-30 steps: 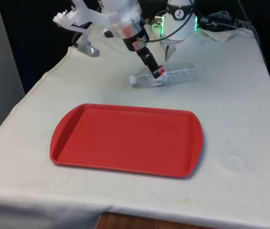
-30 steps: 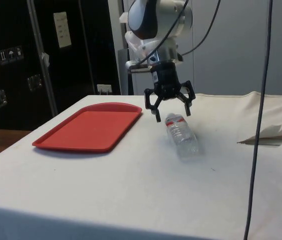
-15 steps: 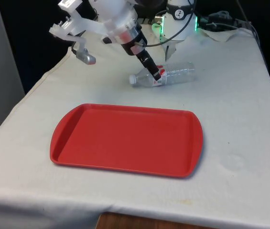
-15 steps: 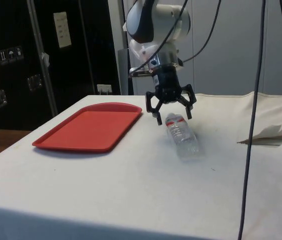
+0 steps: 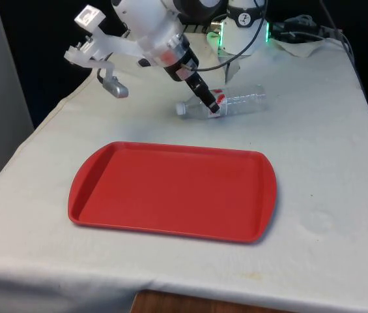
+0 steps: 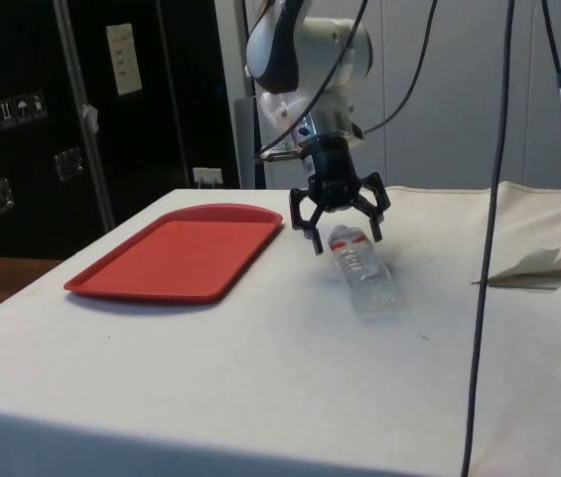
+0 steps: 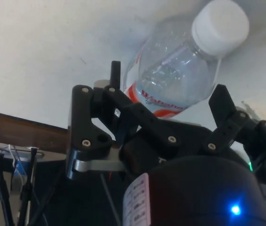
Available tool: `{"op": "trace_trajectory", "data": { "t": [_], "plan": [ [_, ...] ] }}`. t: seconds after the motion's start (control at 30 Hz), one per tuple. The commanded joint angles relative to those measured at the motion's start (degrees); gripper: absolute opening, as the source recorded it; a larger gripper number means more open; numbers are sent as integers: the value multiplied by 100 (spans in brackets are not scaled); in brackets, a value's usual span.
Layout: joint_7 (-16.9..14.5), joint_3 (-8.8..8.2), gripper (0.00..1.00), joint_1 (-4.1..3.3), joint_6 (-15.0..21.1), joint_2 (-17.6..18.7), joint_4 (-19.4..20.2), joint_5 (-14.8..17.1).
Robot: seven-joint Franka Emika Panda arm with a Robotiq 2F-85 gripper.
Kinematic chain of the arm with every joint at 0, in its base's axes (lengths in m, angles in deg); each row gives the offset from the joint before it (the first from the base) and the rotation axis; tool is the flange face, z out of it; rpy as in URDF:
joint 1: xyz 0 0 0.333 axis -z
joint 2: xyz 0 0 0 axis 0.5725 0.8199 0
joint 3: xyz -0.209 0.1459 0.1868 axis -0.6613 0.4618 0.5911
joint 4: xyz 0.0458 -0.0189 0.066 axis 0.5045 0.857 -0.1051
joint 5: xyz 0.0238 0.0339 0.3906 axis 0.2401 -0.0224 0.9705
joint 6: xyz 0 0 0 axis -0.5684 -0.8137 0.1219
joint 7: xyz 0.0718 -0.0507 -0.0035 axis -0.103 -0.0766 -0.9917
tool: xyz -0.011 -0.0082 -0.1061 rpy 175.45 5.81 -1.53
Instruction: Place the bottle upright on the tray.
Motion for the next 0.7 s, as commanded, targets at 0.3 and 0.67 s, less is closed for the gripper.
{"op": "trace_trajectory", "data": {
  "t": [0.3, 0.67],
  "plan": [
    [-246, -40, 100, 80, -413, 229, -172, 246],
    [-510, -155, 100, 92, -762, 413, -309, 458]
  ]
}}
